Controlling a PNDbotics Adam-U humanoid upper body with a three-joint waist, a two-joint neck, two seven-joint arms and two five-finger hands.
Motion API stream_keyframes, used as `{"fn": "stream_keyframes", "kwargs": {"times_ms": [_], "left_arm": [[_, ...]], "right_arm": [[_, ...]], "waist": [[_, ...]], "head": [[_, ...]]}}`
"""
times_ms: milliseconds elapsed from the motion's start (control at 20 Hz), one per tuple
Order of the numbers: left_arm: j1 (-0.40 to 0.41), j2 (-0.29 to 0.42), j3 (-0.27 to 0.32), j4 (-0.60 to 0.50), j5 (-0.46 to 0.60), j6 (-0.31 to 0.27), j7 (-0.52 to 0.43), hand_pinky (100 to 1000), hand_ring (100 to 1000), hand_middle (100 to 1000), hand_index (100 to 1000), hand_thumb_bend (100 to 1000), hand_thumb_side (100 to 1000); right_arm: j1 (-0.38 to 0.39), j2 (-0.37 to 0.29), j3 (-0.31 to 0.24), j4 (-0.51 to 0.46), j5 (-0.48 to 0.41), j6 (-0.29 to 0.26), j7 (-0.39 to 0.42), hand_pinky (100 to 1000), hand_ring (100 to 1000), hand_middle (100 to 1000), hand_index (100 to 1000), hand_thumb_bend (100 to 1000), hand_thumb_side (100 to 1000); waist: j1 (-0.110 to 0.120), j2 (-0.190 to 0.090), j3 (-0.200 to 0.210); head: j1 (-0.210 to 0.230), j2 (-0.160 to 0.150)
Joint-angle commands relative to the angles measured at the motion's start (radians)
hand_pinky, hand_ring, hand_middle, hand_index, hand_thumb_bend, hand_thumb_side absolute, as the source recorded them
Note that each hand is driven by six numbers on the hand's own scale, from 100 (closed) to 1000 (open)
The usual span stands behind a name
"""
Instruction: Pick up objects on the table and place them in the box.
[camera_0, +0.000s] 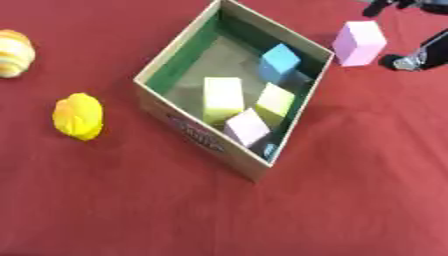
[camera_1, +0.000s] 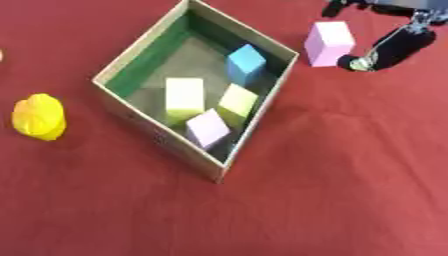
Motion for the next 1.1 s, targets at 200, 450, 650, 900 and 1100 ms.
{"fn": "stream_keyframes", "kwargs": {"times_ms": [200, 450, 650, 900, 1100], "left_arm": [[-0.011, 0.026, 0.008, -0.016, -0.002, 0.000, -0.005, 747, 561, 605, 773, 211, 499], [-0.013, 0.026, 0.008, -0.016, -0.001, 0.000, -0.005, 747, 559, 606, 773, 209, 501], [-0.016, 0.027, 0.008, -0.016, 0.001, -0.001, -0.005, 747, 558, 607, 772, 207, 503], [-0.022, 0.028, 0.008, -0.016, 0.002, -0.002, -0.004, 747, 556, 606, 772, 203, 505], [-0.025, 0.028, 0.008, -0.016, 0.004, -0.003, -0.003, 747, 555, 606, 772, 202, 507]], "right_arm": [[-0.018, -0.032, -0.036, 0.042, -0.011, 0.031, -0.039, 904, 948, 826, 883, 366, 100], [-0.037, -0.013, -0.043, 0.097, 0.017, 0.035, -0.084, 902, 947, 831, 885, 361, 100], [-0.055, 0.001, -0.057, 0.138, 0.043, 0.026, -0.119, 902, 949, 833, 887, 359, 100], [-0.072, 0.023, -0.070, 0.203, 0.083, -0.007, -0.126, 906, 956, 848, 894, 356, 100], [-0.088, 0.037, -0.075, 0.233, 0.112, -0.037, -0.123, 909, 961, 862, 902, 351, 100]], "waist": [[0.008, -0.011, 0.002], [0.009, 0.001, 0.008], [0.008, 0.013, 0.013], [0.004, 0.033, 0.028], [0.001, 0.048, 0.041]], "head": [[0.000, -0.021], [-0.002, -0.032], [-0.008, -0.041], [-0.024, -0.058], [-0.036, -0.071]]}}
